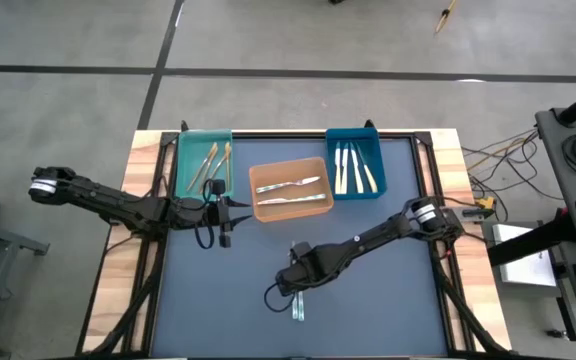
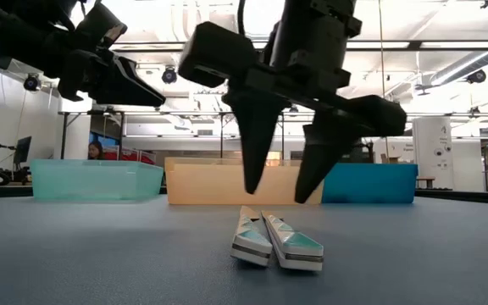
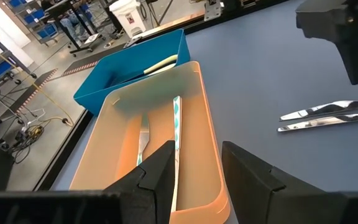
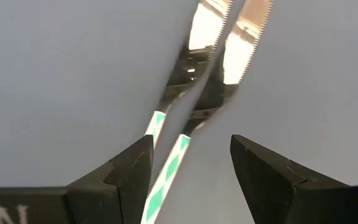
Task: Sort silverware by color (type)
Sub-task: Put the white knife in the orange bin
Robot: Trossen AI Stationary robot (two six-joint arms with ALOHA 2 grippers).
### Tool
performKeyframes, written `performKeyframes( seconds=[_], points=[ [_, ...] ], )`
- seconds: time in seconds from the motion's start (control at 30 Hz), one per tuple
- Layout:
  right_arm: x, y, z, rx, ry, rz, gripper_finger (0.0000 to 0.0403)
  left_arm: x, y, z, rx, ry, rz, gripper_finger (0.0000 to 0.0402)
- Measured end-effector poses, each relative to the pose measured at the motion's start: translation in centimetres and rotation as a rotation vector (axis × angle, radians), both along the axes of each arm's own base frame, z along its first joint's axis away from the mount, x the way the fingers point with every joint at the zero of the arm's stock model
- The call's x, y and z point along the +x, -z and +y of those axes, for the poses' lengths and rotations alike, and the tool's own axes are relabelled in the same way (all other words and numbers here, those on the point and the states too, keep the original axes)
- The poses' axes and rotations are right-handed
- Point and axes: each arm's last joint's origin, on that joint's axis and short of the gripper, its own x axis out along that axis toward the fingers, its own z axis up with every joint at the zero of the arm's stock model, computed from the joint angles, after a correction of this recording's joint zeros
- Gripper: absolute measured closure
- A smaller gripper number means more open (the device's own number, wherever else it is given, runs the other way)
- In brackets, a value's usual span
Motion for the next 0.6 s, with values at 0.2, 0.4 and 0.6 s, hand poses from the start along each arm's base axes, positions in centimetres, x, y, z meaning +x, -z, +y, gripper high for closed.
performKeyframes(
  seconds=[0.2,0.4,0.6],
  points=[
    [0.8,1.0,0.3,-0.009,-0.011,0.032,0.0198,0.0,0.0,0.0,-0.002,-0.001,0.001,0.0287],
    [0.5,1.7,0.3,-0.011,-0.009,0.125,0.0198,0.0,0.0,0.0,-0.002,-0.001,0.002,0.0287],
    [0.0,1.7,0.1,-0.028,-0.009,0.183,0.0197,0.0,0.1,0.0,-0.001,-0.001,0.007,0.0287]
  ],
)
